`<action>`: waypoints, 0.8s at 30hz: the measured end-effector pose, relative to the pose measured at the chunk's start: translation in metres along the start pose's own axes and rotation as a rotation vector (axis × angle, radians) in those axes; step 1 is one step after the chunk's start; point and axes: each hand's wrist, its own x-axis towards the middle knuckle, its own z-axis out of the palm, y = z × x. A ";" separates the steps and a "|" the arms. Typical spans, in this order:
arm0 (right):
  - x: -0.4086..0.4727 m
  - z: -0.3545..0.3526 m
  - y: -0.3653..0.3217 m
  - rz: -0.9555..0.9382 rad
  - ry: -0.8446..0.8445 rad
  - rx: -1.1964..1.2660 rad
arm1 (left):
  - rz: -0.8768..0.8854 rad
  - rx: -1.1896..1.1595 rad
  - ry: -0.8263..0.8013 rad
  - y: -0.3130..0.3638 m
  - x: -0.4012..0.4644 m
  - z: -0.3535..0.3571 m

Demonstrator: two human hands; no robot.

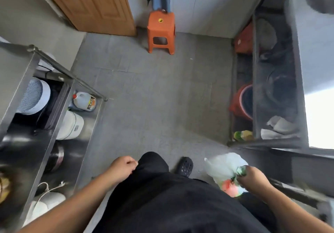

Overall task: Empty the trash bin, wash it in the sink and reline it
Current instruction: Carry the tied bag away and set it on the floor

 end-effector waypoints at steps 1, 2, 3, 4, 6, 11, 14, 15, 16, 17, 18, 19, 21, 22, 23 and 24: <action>0.010 -0.014 -0.014 -0.017 0.011 -0.011 | 0.001 0.013 0.001 0.002 0.003 -0.003; 0.020 -0.027 -0.028 -0.039 0.023 -0.009 | -0.005 0.025 -0.005 0.003 0.006 -0.007; 0.030 -0.040 -0.042 -0.055 0.034 0.000 | -0.015 0.025 -0.018 0.004 0.011 -0.011; 0.040 -0.052 -0.057 -0.065 0.043 0.012 | -0.024 0.025 -0.036 0.003 0.018 -0.017; 0.060 -0.075 -0.088 -0.085 0.063 -0.005 | -0.037 0.054 -0.068 0.004 0.034 -0.032; 0.102 -0.126 -0.161 -0.084 0.132 -0.018 | -0.105 0.057 -0.088 0.018 0.084 -0.096; 0.118 -0.155 -0.202 -0.067 0.143 -0.038 | -0.150 -0.045 -0.077 0.038 0.115 -0.153; 0.123 -0.163 -0.216 -0.068 0.150 -0.050 | -0.136 -0.062 -0.057 0.047 0.129 -0.174; 0.129 -0.171 -0.230 -0.066 0.155 -0.069 | -0.115 -0.093 -0.035 0.057 0.143 -0.194; 0.135 -0.178 -0.243 -0.065 0.147 -0.094 | -0.092 -0.132 -0.008 0.069 0.157 -0.215; 0.141 -0.184 -0.257 -0.064 0.138 -0.132 | -0.074 -0.172 0.032 0.081 0.170 -0.235; 0.149 -0.190 -0.268 -0.068 0.144 -0.154 | -0.064 -0.218 0.084 0.093 0.182 -0.253; 0.165 -0.206 -0.290 -0.074 0.127 -0.185 | -0.051 -0.319 0.176 0.117 0.203 -0.283; 0.172 -0.216 -0.303 -0.069 0.110 -0.232 | -0.043 -0.361 0.194 0.129 0.211 -0.294; 0.182 -0.225 -0.316 -0.085 0.106 -0.273 | -0.032 -0.388 0.195 0.140 0.219 -0.303; 0.194 -0.233 -0.330 -0.128 0.116 -0.322 | -0.030 -0.397 0.190 0.150 0.225 -0.309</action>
